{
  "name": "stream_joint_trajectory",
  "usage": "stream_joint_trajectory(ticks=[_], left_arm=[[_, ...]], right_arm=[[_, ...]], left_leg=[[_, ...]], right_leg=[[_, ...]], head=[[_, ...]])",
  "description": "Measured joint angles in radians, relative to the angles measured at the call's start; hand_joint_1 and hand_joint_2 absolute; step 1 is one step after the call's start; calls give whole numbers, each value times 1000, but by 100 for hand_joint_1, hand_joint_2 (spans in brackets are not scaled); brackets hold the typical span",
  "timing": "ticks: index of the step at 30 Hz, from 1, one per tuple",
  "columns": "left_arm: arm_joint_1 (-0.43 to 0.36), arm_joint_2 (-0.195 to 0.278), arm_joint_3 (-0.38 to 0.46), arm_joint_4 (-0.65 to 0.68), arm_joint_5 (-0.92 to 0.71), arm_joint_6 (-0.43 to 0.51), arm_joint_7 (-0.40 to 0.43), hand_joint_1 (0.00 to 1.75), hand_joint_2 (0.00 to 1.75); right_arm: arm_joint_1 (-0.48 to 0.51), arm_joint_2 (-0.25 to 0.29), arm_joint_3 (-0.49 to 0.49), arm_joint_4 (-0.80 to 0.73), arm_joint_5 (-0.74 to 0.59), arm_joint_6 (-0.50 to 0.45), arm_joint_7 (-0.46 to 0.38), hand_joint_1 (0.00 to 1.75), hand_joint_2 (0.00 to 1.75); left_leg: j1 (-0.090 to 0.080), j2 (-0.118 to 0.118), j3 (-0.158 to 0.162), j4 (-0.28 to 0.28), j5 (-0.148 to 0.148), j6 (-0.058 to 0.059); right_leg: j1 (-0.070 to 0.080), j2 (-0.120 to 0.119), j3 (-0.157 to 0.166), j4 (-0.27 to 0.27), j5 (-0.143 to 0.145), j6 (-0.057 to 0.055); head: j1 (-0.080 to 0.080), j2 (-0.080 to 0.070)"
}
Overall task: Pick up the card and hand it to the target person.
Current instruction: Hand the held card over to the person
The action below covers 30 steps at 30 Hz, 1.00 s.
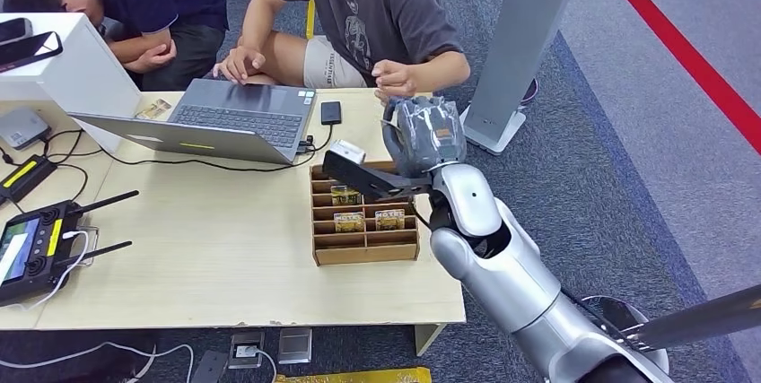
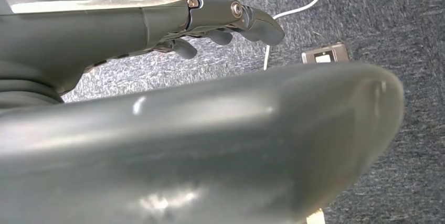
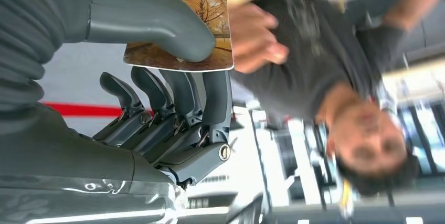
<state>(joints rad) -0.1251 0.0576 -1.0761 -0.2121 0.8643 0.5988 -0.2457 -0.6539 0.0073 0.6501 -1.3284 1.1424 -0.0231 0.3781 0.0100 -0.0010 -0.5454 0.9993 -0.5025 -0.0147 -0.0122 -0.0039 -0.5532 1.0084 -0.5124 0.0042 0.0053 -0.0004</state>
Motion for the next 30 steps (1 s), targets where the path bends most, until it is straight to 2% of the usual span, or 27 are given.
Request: stream_joint_trajectory(ticks=[9,16,19,21,22,25,26,28,30], left_arm=[[0,0,0,0,-15,-1,8,0,0],[-1,0,0,0,-18,3,21,0,0],[-1,-1,0,0,-18,6,24,0,0],[-1,-1,0,0,-18,8,25,0,0],[-1,-1,0,0,-18,8,26,0,0],[-1,-1,0,0,-18,9,30,0,0],[-1,-1,0,0,-18,9,32,0,0],[-1,-1,0,0,-18,9,33,0,0],[-1,-1,0,0,-18,10,32,0,0]], right_arm=[[-105,0,-40,50,46,-136,-73,145,175],[-189,35,-37,228,83,-235,-109,146,175],[-214,56,-33,315,104,-257,-120,144,175],[-226,71,-30,371,114,-261,-124,134,175],[-230,78,-29,397,117,-261,-125,120,175],[-237,97,-21,468,128,-260,-127,23,175],[-238,102,-18,488,130,-260,-127,1,175],[-238,111,-14,521,132,-260,-128,0,175],[-238,119,-10,548,131,-261,-130,0,87]], left_leg=[[0,0,0,0,0,0],[0,0,-1,0,0,0],[0,0,-1,0,0,0],[0,0,-1,0,0,0],[0,0,-1,0,0,0],[0,0,-1,0,0,0],[0,0,-1,0,0,0],[0,0,-1,0,0,0],[0,0,-1,0,0,0]], right_leg=[[0,0,0,0,0,0],[0,0,0,0,0,0],[0,0,0,0,0,0],[0,0,0,0,0,0],[0,0,0,0,0,0],[0,0,0,0,0,0],[0,0,0,0,0,0],[0,0,0,0,0,0],[0,0,0,0,0,0]], head=[[0,0],[0,0],[0,0],[0,0],[0,0],[0,0],[0,0],[0,0],[0,0]])
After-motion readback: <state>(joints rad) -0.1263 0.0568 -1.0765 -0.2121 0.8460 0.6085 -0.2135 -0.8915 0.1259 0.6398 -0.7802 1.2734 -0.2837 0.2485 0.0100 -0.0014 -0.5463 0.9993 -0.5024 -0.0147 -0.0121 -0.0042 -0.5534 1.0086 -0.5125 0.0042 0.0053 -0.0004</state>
